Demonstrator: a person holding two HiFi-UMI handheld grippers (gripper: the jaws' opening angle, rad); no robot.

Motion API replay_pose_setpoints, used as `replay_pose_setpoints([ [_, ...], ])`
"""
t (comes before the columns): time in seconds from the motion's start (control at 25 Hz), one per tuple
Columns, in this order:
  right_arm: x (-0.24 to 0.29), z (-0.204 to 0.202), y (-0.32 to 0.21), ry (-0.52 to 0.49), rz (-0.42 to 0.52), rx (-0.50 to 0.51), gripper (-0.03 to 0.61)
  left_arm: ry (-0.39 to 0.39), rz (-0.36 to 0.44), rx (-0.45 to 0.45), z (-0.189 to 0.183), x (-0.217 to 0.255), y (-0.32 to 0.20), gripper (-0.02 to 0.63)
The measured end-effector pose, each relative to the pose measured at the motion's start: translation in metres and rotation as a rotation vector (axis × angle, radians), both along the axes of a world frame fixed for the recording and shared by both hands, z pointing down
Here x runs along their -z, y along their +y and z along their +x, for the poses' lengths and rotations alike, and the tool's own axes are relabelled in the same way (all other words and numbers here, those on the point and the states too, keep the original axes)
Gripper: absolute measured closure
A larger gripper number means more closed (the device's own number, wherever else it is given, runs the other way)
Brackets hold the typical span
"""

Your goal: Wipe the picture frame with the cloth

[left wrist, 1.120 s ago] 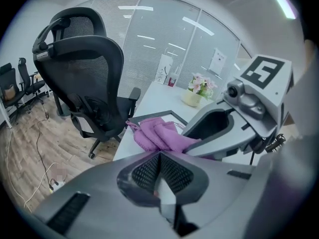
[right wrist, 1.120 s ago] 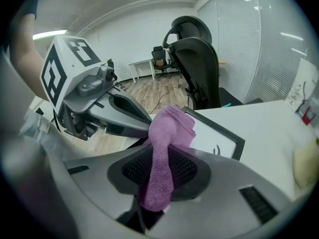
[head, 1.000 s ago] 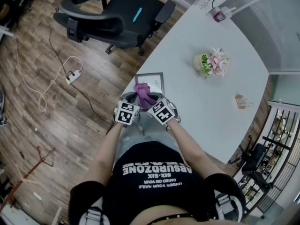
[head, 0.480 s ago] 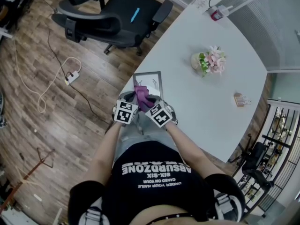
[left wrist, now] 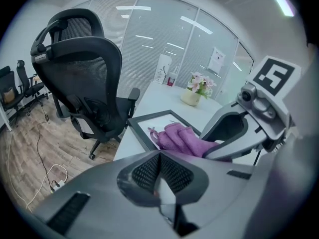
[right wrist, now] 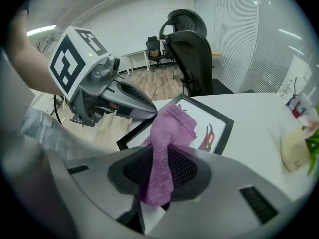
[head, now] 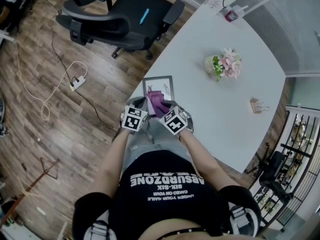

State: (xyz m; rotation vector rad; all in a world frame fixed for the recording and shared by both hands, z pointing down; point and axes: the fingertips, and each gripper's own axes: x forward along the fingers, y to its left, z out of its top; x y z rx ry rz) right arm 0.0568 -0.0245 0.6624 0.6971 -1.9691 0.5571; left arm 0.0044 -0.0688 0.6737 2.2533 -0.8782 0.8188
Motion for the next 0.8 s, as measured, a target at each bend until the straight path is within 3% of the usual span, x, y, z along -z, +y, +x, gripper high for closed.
replay_pose_setpoints([
  [0.8, -0.003, 0.008, -0.024, -0.003, 0.045, -0.081, 0.471, -0.007, -0.006, -0.019, 0.000, -0.001, 0.000, 0.598],
])
